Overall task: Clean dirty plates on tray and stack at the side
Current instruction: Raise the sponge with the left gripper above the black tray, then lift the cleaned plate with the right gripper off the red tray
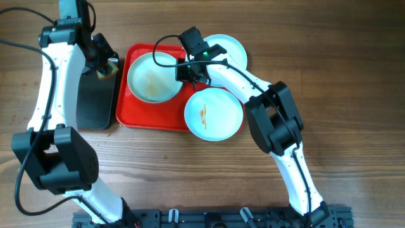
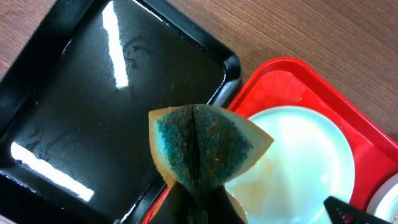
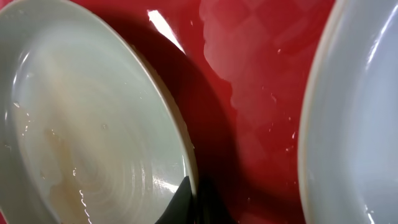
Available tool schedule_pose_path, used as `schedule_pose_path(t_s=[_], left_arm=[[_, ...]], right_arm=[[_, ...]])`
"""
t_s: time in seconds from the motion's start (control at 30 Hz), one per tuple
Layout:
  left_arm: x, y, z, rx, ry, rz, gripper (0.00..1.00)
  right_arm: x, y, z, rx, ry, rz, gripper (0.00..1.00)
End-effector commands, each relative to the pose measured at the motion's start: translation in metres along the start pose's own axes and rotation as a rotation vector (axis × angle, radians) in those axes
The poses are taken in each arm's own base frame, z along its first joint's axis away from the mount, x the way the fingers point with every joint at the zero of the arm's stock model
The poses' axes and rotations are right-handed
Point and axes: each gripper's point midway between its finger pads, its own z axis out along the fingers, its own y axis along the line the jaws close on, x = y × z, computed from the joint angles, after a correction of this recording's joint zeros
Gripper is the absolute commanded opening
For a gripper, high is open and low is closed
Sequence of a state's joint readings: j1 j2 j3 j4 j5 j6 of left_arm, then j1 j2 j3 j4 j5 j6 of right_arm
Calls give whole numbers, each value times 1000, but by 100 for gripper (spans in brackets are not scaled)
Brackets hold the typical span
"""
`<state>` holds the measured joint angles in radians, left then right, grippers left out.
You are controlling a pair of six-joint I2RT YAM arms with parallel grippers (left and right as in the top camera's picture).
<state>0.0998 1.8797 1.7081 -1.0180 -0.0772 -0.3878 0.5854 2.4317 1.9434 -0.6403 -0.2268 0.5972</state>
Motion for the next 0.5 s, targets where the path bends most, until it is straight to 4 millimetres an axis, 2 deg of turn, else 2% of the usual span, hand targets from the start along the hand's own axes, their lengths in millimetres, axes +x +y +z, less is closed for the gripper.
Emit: schedule_pose_path(t_s=[0.0, 0.1, 0.13, 0.23, 0.37, 0.47], left_arm=[[-5, 11, 2, -3, 1, -38, 4], [-8, 17, 2, -6, -5, -56, 4], [-9, 17, 2, -7, -5, -58, 4], [-9, 18, 2, -7, -4, -59, 4], [-9, 18, 2, -7, -4, -59, 4], [-9, 18, 2, -7, -4, -59, 4]], right_arm=[[-21, 5, -41, 70, -102, -181, 4], [-48, 7, -93, 197, -253, -282, 4], [-58, 11, -120, 269, -331, -353, 4], [-73, 19, -169, 474, -483, -483, 4], [-76, 36, -209, 813, -647, -632, 4], [-67, 60, -224, 910, -721, -681, 4]])
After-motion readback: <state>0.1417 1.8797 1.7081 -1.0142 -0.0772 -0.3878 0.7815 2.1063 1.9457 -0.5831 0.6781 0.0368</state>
